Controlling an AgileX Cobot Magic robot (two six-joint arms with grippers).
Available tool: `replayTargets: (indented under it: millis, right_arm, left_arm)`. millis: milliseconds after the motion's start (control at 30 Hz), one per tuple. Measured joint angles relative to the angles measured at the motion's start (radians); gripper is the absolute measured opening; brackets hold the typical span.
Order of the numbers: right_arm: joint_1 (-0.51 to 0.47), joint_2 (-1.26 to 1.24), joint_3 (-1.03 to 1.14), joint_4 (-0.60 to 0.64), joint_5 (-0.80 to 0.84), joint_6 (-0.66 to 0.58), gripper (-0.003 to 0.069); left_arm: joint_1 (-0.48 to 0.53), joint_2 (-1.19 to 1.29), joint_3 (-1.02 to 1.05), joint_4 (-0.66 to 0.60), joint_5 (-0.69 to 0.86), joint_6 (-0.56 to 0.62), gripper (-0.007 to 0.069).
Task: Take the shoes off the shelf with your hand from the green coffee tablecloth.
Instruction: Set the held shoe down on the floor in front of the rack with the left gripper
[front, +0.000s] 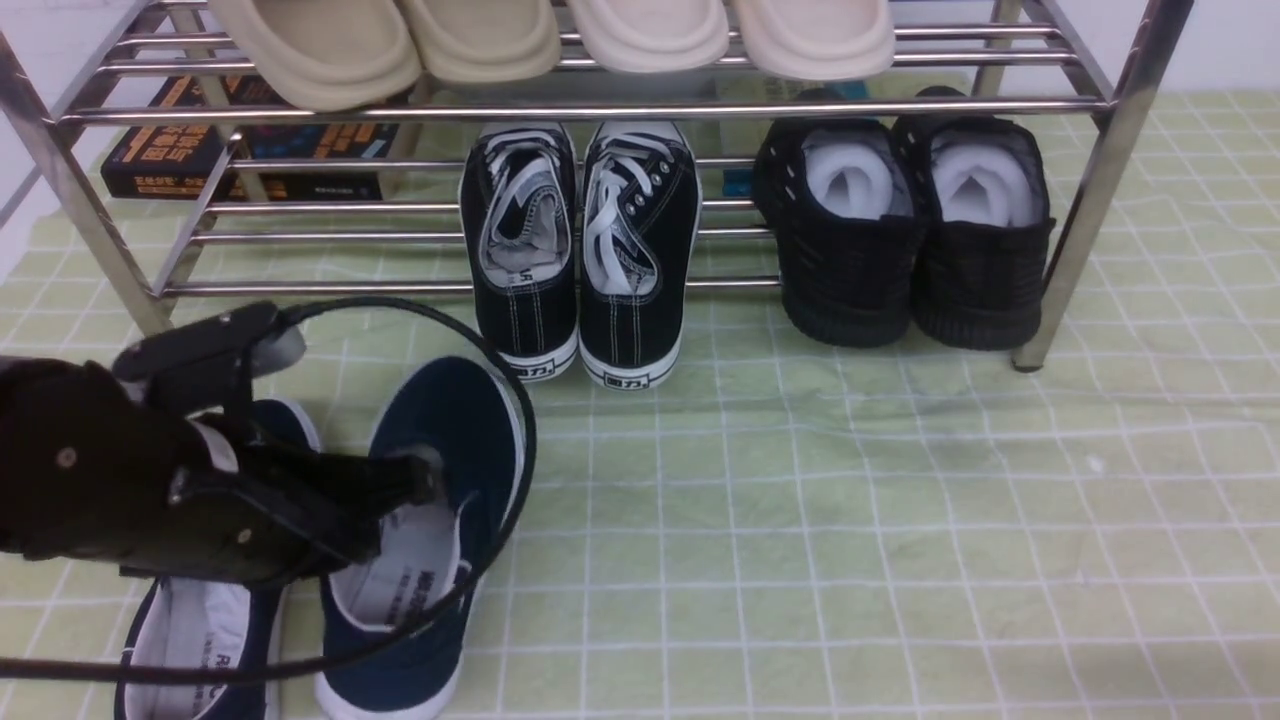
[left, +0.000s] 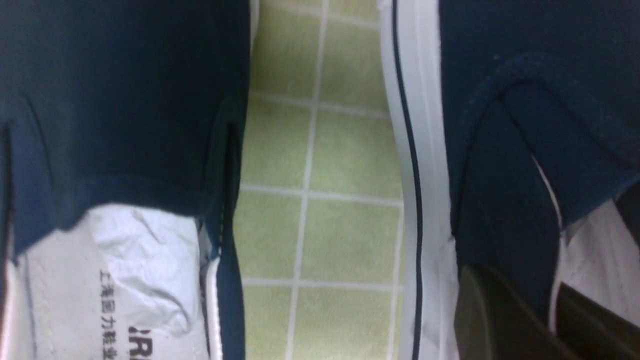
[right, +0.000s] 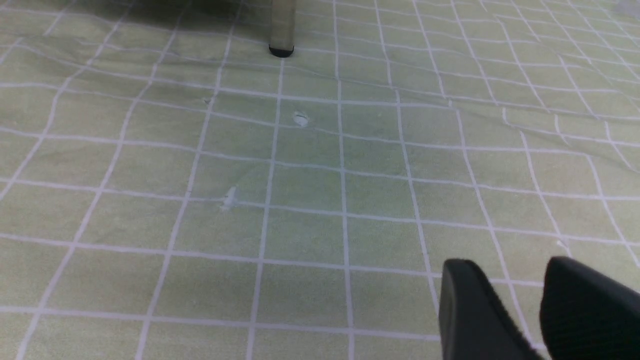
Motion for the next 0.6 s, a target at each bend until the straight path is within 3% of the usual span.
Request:
replayTargets:
  millis: [600]
  right_arm:
    - [0.000, 0.000, 0.000, 0.000, 0.000, 0.000, 0.0237]
  left_arm:
    - [0.000, 0.045, 0.108, 0.036, -0.085, 0.000, 0.0032]
